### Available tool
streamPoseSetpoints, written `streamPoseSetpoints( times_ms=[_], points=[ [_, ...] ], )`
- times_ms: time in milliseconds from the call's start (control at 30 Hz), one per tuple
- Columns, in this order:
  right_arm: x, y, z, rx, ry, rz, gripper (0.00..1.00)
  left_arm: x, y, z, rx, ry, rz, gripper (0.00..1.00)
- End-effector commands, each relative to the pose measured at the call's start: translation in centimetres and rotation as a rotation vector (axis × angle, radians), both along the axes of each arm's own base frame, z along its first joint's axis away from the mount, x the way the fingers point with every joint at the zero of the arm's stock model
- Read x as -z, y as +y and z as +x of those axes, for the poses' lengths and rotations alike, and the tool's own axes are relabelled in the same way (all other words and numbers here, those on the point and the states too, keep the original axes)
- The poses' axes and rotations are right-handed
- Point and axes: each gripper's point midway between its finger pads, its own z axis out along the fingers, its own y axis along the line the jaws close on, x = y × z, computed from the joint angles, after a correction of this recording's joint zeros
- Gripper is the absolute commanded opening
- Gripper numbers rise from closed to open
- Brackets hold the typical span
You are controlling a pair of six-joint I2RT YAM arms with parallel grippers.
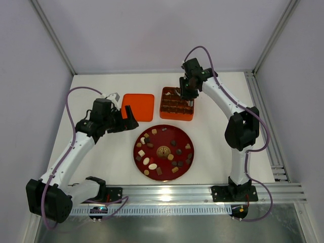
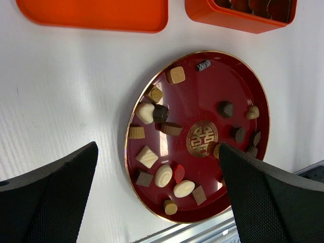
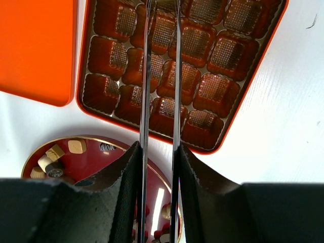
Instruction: Pack the chocolate
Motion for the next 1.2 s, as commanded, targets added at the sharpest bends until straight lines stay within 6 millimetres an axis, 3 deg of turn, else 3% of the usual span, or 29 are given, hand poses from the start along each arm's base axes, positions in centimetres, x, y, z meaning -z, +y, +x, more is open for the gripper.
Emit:
streamPoseSetpoints(
  times_ms=[0, 300, 467, 567, 600, 667, 700, 733, 1000, 1167],
  points=[
    [-2.3, 0.4, 1.2, -0.009, -0.072, 0.02, 0.37, -1.5, -0.4, 0.4, 0.024, -0.043, -0.013, 1.0],
    [-3.6, 0.5, 1.1, -0.009, -0.087, 0.032, 0.4, -1.4, -0.4, 0.4, 0.026, -0.042, -0.012, 1.0],
    [-5.9, 0.6, -0.4, -0.028, -0.117, 0.047, 0.4, -1.5, -0.5, 0.3, 0.026, -0.043, -0.013, 1.0],
    [-7.1, 0.9, -2.8, -0.064, -0.133, 0.039, 0.4, -1.5, -0.4, 0.4, 0.025, -0.044, -0.012, 1.0],
    [-6.5, 1.1, -4.2, -0.087, -0.112, 0.028, 0.4, -1.5, -0.4, 0.4, 0.026, -0.045, -0.013, 1.0],
    [-7.9, 1.1, -6.1, -0.106, -0.14, 0.043, 0.4, -1.5, -0.5, 0.3, 0.028, -0.044, -0.013, 1.0],
    [-6.7, 0.9, -7.4, -0.118, -0.11, 0.03, 0.4, -1.5, -0.4, 0.4, 0.025, -0.044, -0.012, 1.0],
    [-7.8, 1.2, -8.8, -0.14, -0.135, 0.044, 0.41, -1.5, -0.5, 0.4, 0.027, -0.043, -0.014, 1.0],
    [-4.2, 0.6, -18.0, -0.234, -0.026, -0.033, 0.4, -1.4, -0.5, 0.3, 0.029, -0.04, -0.015, 1.0],
    [-2.8, -0.8, -21.5, -0.239, 0.028, -0.046, 0.41, -1.5, -0.5, 0.4, 0.027, -0.043, -0.014, 1.0]
  ],
)
